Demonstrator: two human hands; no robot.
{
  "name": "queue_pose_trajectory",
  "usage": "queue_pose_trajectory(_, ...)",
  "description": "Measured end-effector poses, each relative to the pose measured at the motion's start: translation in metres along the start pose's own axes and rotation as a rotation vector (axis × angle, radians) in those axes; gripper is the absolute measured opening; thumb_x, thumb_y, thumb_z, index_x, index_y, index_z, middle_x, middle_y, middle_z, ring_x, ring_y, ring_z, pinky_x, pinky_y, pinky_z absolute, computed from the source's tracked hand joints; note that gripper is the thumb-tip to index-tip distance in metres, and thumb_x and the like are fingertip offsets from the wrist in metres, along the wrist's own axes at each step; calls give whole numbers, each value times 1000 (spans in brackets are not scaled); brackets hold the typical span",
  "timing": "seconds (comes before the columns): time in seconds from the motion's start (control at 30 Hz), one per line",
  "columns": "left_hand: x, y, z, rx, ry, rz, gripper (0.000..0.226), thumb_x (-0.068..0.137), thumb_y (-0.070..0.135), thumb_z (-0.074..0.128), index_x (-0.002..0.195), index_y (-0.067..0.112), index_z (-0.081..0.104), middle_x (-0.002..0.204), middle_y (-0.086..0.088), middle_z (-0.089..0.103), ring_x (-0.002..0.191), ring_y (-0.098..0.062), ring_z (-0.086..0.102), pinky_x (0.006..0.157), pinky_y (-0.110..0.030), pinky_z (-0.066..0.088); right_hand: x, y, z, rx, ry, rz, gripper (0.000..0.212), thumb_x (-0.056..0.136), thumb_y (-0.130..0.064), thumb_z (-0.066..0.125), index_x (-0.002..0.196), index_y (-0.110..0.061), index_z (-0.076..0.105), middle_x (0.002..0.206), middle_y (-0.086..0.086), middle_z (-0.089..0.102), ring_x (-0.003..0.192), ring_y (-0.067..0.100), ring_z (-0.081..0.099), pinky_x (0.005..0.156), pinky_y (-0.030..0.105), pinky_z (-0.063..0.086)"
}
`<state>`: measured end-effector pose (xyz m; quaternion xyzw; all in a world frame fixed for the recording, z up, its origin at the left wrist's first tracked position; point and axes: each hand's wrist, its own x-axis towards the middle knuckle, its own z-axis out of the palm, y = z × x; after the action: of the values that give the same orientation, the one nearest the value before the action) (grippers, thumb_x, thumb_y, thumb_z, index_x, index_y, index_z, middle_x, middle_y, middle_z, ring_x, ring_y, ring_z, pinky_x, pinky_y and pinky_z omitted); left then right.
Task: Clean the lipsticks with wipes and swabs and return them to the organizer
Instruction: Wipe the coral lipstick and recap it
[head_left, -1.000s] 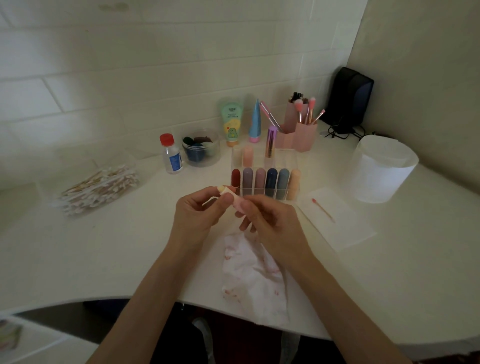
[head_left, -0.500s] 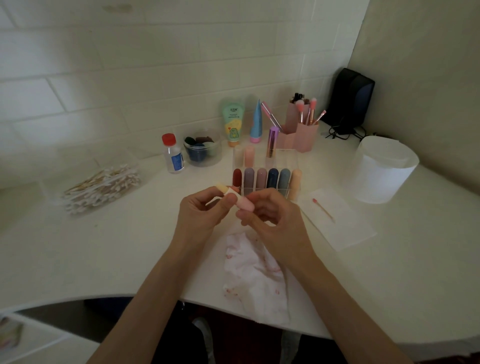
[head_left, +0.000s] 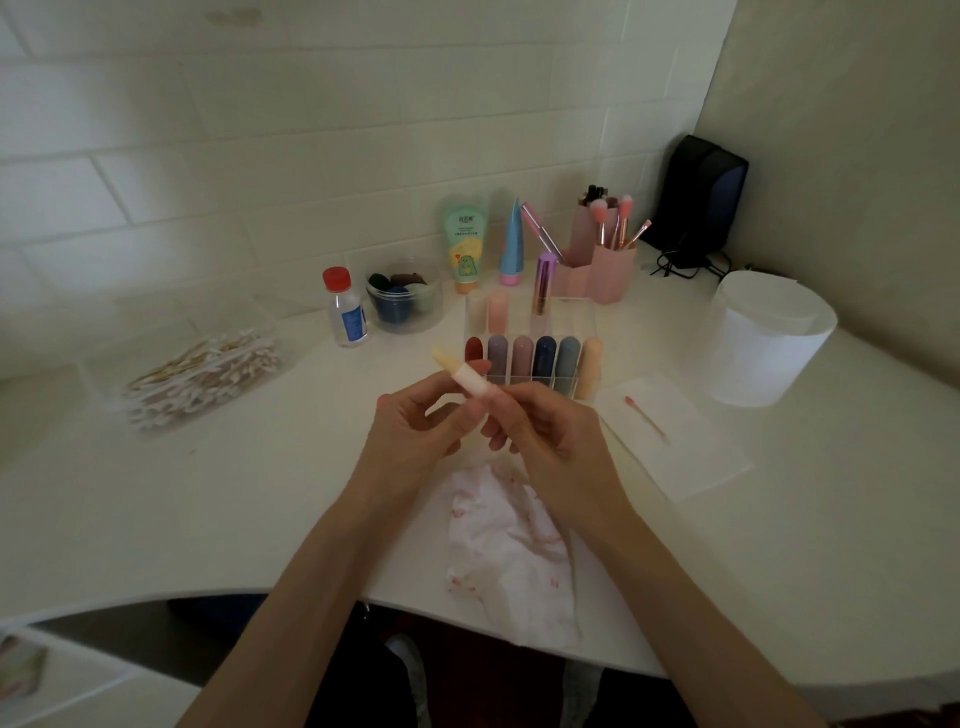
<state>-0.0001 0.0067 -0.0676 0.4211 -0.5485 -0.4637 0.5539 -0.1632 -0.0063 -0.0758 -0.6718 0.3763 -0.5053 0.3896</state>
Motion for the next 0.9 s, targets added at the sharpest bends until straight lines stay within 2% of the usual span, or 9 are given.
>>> queue_pose_trajectory(0.17, -2, 0, 2, 8, -28, 30, 31, 90, 18, 67, 116, 1, 71, 83, -3, 69, 71, -14, 62, 64, -15, 46, -1, -1, -2, 33, -37, 18, 36, 97, -33, 55, 113, -6, 73, 81, -4, 73, 71, 10, 69, 67, 16, 52)
queue_pose_trajectory(0.27, -3, 4, 1, 26, 85, 8, 29, 87, 28, 68, 111, 12, 74, 91, 6, 75, 78, -5, 63, 70, -15, 47, 0, 0, -6, -36, 1, 90, 38, 98, -42, 53, 108, -12, 75, 82, -4, 74, 71, 8, 68, 65, 15, 50)
queue_pose_trajectory(0.33, -2, 6, 0, 33, 156, -25, 25, 85, 40, 68, 105, 28, 77, 95, 8, 75, 81, -7, 59, 72, -22, 47, 2, 1, -12, -229, 17, 118, 29, 99, -46, 57, 102, -23, 74, 83, -10, 72, 74, 5, 66, 68, 14, 48)
queue_pose_trajectory(0.43, -2, 5, -3, 50, 189, -35, 18, 87, 45, 67, 101, 38, 77, 97, -1, 75, 80, -13, 54, 73, -27, 49, 2, 0, -22, -555, -198, 196, 32, 85, -66, 64, 98, -37, 70, 96, -22, 65, 89, -2, 59, 80, 15, 42)
queue_pose_trajectory(0.53, -2, 6, -2, 54, 190, -36, 23, 89, 42, 67, 103, 29, 78, 100, -2, 75, 80, -16, 55, 74, -28, 49, -3, 5, -35, -688, -437, 216, 54, 66, -81, 68, 105, -43, 68, 115, -24, 52, 115, 3, 43, 105, 30, 33)
queue_pose_trajectory(0.63, -2, 8, 0, 49, 193, -14, 28, 89, 37, 66, 105, 16, 77, 102, 3, 77, 79, -8, 59, 74, -22, 50, -5, 8, -45, -652, -513, 180, 42, 68, -68, 80, 98, -42, 67, 116, -22, 51, 117, 5, 41, 106, 32, 30)
queue_pose_trajectory(0.73, -1, 8, -1, 18, 189, -27, 30, 92, 32, 64, 109, 9, 73, 107, 1, 77, 94, -10, 70, 76, -24, 53, -3, 6, -43, -525, -504, 140, 20, 83, -47, 80, 93, -33, 69, 100, -16, 64, 97, 8, 57, 92, 31, 46)
queue_pose_trajectory(0.8, -2, 9, -1, -58, 148, -71, 31, 94, 32, 62, 111, 7, 70, 103, -3, 77, 92, -17, 73, 73, -26, 54, -1, 5, -42, -444, -395, 133, 14, 87, -38, 78, 94, -28, 71, 88, -14, 69, 82, 8, 63, 77, 27, 51)
queue_pose_trajectory(0.9, -5, 12, 0, -105, 49, -108, 29, 95, 30, 59, 106, 5, 69, 96, -6, 74, 75, -17, 65, 65, -25, 51, 2, 6, -48, -432, -135, 148, 9, 87, -28, 80, 92, -25, 74, 84, -18, 70, 78, 0, 64, 75, 19, 46)
